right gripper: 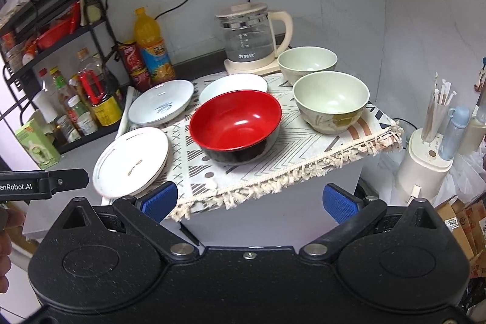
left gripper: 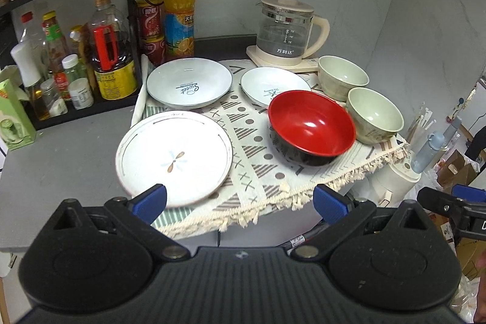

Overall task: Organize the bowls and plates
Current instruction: 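Move both tools toward the large pale green bowl, then bring both grippers to the rim of the large pale green bowl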

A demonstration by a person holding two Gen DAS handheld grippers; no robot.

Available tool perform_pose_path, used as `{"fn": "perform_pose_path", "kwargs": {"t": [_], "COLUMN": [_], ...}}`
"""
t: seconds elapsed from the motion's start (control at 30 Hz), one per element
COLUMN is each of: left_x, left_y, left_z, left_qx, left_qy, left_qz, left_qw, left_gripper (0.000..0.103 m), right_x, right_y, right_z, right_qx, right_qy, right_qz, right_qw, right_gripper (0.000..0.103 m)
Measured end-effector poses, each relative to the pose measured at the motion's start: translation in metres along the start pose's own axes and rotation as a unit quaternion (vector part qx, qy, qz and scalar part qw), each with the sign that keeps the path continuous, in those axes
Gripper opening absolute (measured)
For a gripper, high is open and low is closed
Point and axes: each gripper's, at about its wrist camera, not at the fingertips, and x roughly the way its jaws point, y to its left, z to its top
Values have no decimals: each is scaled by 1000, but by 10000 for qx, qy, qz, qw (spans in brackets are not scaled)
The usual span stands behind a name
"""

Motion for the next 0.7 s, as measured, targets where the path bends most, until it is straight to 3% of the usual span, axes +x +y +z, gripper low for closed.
{"fn": "perform_pose_path", "kwargs": {"t": [0.5, 0.7], "left_x": [75, 99], "left_y": [-2, -12], "left_z": [62, 84], "left_qx": [129, 229], "left_qy": [299, 441], "left_qz": [-145, -237], "left_qw": [9994, 9985], "left_gripper": [100, 100], "right_x": [68, 86], "right_y": [-14, -25], "right_z": [49, 64], "right_qx": [212, 587], "right_qy": [97, 191], "right_qz": [-202, -363], "right_qw": [9995, 9974], "right_gripper": [100, 97]}}
